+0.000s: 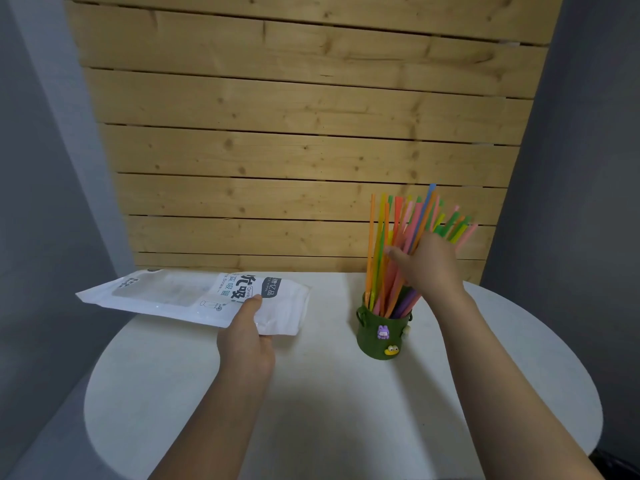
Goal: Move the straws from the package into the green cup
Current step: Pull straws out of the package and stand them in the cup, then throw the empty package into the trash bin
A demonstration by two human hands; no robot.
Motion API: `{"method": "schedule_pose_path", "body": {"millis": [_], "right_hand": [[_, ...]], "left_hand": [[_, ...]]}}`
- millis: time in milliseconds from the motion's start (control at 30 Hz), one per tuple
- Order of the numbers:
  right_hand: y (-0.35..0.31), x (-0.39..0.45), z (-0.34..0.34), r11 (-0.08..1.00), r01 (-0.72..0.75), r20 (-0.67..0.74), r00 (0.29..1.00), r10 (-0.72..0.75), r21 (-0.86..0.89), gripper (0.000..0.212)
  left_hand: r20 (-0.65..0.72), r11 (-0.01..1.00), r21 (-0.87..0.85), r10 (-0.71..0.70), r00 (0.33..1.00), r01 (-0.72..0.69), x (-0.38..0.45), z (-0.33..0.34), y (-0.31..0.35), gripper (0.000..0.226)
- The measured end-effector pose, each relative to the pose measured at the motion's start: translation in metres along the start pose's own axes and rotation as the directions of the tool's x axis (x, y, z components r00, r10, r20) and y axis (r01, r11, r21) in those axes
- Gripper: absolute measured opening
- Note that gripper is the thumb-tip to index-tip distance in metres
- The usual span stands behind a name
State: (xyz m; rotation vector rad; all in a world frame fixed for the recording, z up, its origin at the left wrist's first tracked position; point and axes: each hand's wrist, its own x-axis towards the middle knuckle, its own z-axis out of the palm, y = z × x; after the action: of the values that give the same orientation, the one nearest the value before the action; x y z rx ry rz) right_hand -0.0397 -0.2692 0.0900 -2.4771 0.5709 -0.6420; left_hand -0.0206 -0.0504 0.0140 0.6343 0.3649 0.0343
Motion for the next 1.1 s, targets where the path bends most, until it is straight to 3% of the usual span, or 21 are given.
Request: {"method": "schedule_pose_path", "body": {"millis": [67,133,267,333,500,567,700,800,900,1033,1100], "right_hand": [[0.000,-0.002,0.003,0.998,-0.009,0.142,0.990,0.017,-0.058,0.041],[0.000,-0.004,0.003,0.999,-0.014,0.172,0.985,0.022,-0.050,0.040],[-0.001,-0.006,0.000,0.982,0.060,-0.103,0.994,-0.042,0.180,0.027],[-0.003,-0.007,-0.002,0.977,0.099,-0.206,0.977,-0.060,0.187,0.027],[0.002,-0.004,0.010,1.000,0.024,-0.008,1.000,-0.024,0.017,0.037],[0.004,-0.005,0.011,0.999,0.030,-0.010,1.000,-0.029,0.035,0.037],[-0.004,-0.013,0.000,0.980,0.098,-0.141,0.987,-0.074,0.174,0.024],[-0.012,-0.018,-0.008,0.955,0.174,-0.284,0.953,-0.102,0.242,0.050],[-0.020,-0.024,-0.014,0.932,0.287,-0.416,0.892,-0.176,0.221,0.055],[-0.031,-0.038,-0.018,0.878,0.444,-0.489,0.814,-0.313,0.177,0.032],[-0.034,-0.044,-0.015,0.848,0.492,-0.401,0.830,-0.388,0.196,0.014]], "left_hand": [[0.003,1.000,0.002,-0.002,1.000,0.002,-0.001,0.000,0.000,0.049],[0.003,1.000,0.008,-0.015,1.000,0.015,-0.002,0.000,0.001,0.049],[0.049,0.996,0.029,-0.084,0.995,0.083,-0.005,0.003,0.003,0.048],[0.075,0.993,0.041,-0.116,0.990,0.113,-0.006,0.003,0.003,0.046],[0.104,0.984,0.086,-0.167,0.981,0.158,-0.010,0.005,0.002,0.046],[0.122,0.978,0.102,-0.192,0.974,0.180,-0.012,0.006,0.003,0.044],[0.155,0.963,0.123,-0.257,0.954,0.240,-0.009,0.004,0.004,0.040],[0.187,0.953,0.110,-0.300,0.935,0.284,-0.008,0.003,0.007,0.021],[0.219,0.944,0.102,-0.328,0.919,0.313,-0.008,0.003,0.010,0.013],[0.247,0.937,0.135,-0.347,0.905,0.323,-0.007,0.002,0.013,0.015],[0.266,0.933,0.172,-0.354,0.897,0.317,-0.008,0.002,0.014,0.015]]}}
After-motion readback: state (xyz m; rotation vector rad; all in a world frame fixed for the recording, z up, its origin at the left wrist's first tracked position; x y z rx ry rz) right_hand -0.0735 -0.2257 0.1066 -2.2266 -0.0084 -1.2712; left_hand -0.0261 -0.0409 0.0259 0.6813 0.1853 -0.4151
